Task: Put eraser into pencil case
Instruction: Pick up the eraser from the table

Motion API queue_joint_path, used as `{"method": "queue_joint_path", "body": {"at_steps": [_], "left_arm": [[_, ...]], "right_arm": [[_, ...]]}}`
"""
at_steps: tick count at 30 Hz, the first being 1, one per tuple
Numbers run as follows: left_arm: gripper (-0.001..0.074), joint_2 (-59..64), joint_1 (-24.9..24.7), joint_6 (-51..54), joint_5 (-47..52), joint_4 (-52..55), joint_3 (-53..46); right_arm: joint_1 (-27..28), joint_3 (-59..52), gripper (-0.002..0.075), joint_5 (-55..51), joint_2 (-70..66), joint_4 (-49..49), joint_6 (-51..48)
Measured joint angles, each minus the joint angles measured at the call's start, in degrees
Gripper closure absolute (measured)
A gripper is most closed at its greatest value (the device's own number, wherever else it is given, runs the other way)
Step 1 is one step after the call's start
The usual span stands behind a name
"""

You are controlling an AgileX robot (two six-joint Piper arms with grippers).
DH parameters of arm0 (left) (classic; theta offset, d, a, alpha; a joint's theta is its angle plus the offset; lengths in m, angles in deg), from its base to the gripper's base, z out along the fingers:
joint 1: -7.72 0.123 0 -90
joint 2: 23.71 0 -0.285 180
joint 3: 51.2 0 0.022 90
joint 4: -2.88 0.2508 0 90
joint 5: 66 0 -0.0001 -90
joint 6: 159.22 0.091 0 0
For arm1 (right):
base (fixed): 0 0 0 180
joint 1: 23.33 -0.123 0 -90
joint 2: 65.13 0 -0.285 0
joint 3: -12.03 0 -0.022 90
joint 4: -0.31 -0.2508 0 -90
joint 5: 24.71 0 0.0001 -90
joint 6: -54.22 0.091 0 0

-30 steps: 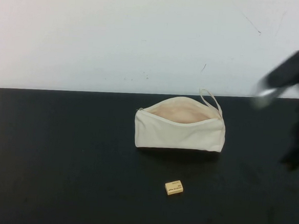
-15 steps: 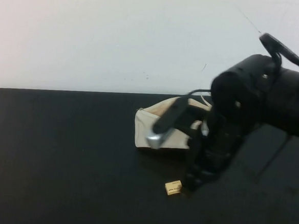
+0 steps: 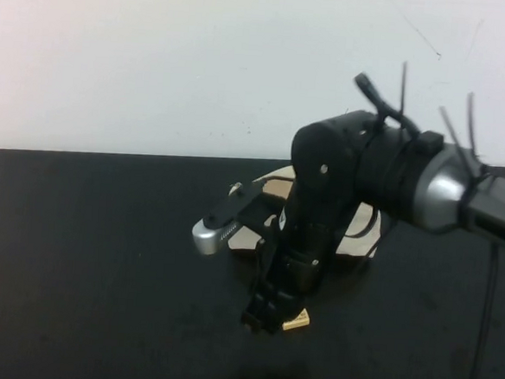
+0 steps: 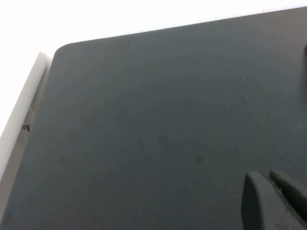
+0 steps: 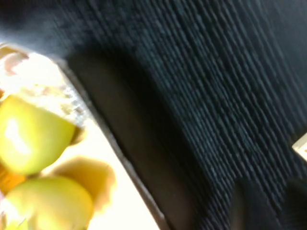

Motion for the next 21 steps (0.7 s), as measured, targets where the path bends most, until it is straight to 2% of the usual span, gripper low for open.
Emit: {"method": "queue_joint_path", "body": {"at_steps": [4, 7, 12, 21], "left_arm": [[0.0736, 0.0, 0.0, 0.0, 0.0, 0.0, 0.0], [0.0736, 0.0, 0.0, 0.0, 0.0, 0.0, 0.0], [0.0736, 0.0, 0.0, 0.0, 0.0, 0.0, 0.0], [0.0736, 0.0, 0.0, 0.0, 0.0, 0.0, 0.0]], "right_arm": [[0.0, 0.12, 0.025, 1.57, -1.9, 4.23, 9.93], [0.69, 0.12, 0.0146, 2.74, -3.34, 9.44, 19.64], [2.14, 0.12, 0.0135, 3.69, -5.42, 13.31, 28.76], [2.26, 0.12, 0.0219, 7.56, -9.1, 10.56, 30.15]]}}
